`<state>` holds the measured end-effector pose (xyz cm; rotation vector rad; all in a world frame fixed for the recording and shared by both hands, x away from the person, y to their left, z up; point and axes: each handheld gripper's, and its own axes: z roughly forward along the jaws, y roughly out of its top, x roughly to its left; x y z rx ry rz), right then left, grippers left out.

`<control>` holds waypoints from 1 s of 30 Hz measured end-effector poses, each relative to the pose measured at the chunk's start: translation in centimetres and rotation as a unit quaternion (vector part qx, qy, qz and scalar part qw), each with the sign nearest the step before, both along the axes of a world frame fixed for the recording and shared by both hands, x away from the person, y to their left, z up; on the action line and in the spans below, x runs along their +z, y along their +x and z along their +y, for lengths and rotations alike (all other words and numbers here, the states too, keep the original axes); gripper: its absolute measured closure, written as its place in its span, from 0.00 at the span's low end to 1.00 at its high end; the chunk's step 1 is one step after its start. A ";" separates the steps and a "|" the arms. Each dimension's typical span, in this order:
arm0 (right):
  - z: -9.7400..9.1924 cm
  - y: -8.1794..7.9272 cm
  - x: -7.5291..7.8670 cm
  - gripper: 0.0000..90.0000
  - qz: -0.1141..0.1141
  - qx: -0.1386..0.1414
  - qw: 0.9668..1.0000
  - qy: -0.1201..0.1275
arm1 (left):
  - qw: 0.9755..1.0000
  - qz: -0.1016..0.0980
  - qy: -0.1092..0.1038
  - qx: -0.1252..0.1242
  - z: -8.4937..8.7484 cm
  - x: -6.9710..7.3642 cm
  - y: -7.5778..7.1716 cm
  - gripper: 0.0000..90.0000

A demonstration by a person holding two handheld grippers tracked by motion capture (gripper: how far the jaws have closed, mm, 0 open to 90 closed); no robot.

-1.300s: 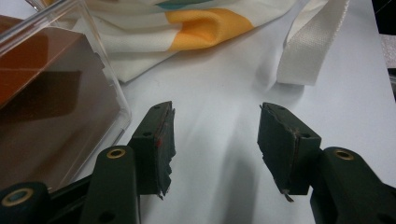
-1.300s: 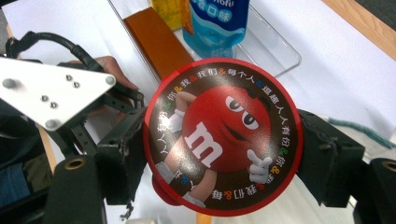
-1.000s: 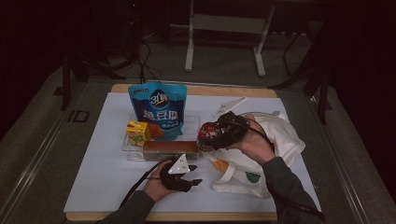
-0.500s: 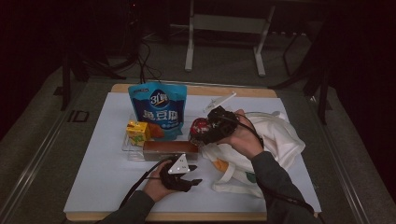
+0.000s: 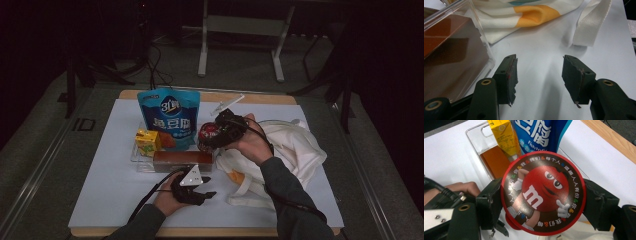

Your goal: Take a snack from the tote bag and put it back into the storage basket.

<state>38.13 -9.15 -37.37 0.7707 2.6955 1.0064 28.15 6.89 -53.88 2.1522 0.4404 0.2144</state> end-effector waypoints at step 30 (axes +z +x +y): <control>2.1 1.8 -1.4 0.28 0.008 -0.024 1.000 -0.014 | 1.000 0.001 -0.003 0.000 0.0 0.0 0.0 0.51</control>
